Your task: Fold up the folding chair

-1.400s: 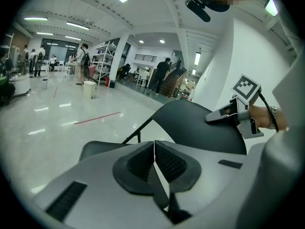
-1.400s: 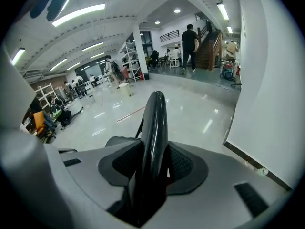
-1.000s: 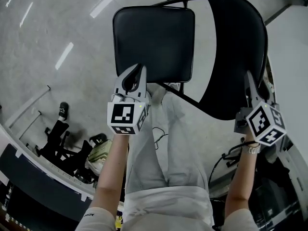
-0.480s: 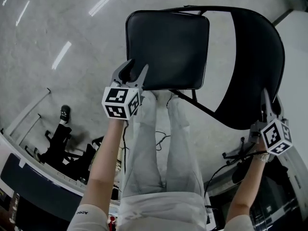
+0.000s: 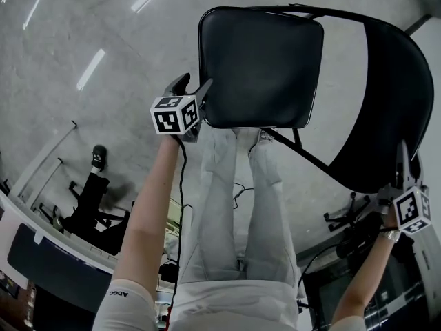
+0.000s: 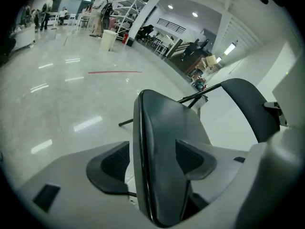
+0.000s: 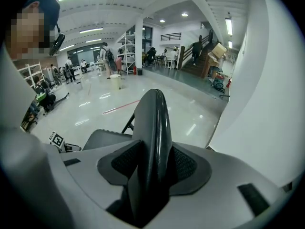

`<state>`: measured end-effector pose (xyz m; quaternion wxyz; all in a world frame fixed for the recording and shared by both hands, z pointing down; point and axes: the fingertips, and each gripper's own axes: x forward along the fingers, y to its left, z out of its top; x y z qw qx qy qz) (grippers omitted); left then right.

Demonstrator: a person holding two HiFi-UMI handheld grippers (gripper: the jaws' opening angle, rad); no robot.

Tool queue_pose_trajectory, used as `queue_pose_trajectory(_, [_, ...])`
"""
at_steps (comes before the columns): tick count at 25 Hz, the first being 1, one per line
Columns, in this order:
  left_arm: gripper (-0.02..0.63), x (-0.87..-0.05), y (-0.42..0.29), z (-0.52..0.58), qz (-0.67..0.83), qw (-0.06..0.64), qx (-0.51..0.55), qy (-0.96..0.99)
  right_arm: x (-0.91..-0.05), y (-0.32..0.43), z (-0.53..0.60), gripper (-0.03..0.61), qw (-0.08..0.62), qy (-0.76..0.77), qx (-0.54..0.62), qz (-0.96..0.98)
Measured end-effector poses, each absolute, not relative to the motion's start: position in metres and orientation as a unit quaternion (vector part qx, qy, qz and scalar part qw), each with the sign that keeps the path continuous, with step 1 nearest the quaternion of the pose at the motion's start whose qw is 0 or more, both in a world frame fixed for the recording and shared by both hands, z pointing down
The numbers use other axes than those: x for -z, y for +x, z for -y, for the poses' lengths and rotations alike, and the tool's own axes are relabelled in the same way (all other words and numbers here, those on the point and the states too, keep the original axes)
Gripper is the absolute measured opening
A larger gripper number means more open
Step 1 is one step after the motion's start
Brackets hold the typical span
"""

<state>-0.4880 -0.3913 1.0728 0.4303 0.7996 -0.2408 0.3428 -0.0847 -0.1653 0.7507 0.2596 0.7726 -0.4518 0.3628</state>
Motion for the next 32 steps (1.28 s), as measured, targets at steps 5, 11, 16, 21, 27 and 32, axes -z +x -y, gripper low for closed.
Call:
queue_pose_trajectory(5, [0.326, -1.110, -0.479, 0.400, 0.205, 0.487, -0.310, 0.790, -0.752, -0.086, 0.166, 0.169, 0.265, 0.769, -0.361, 0.456])
queue_pose_trajectory(11, [0.360, -1.133, -0.471, 0.399, 0.142, 0.576, -0.263, 0.761, -0.752, -0.088, 0.173, 0.170, 0.269, 0.762, -0.359, 0.468])
queue_pose_trajectory(16, [0.367, -1.136, -0.465, 0.393, 0.084, 0.621, -0.230, 0.744, -0.749, -0.088, 0.171, 0.170, 0.267, 0.767, -0.361, 0.458])
queue_pose_trajectory(21, [0.375, -1.140, -0.456, 0.390, 0.041, 0.647, -0.211, 0.732, -0.749, -0.091, 0.175, 0.170, 0.269, 0.760, -0.358, 0.471])
queue_pose_trajectory(27, [0.402, -1.141, -0.452, 0.388, 0.033, 0.685, -0.178, 0.706, -0.750, -0.092, 0.176, 0.169, 0.262, 0.760, -0.361, 0.472])
queue_pose_trajectory(32, [0.380, -1.137, -0.437, 0.379, 0.019, 0.679, -0.186, 0.710, -0.752, -0.088, 0.172, 0.169, 0.260, 0.766, -0.364, 0.461])
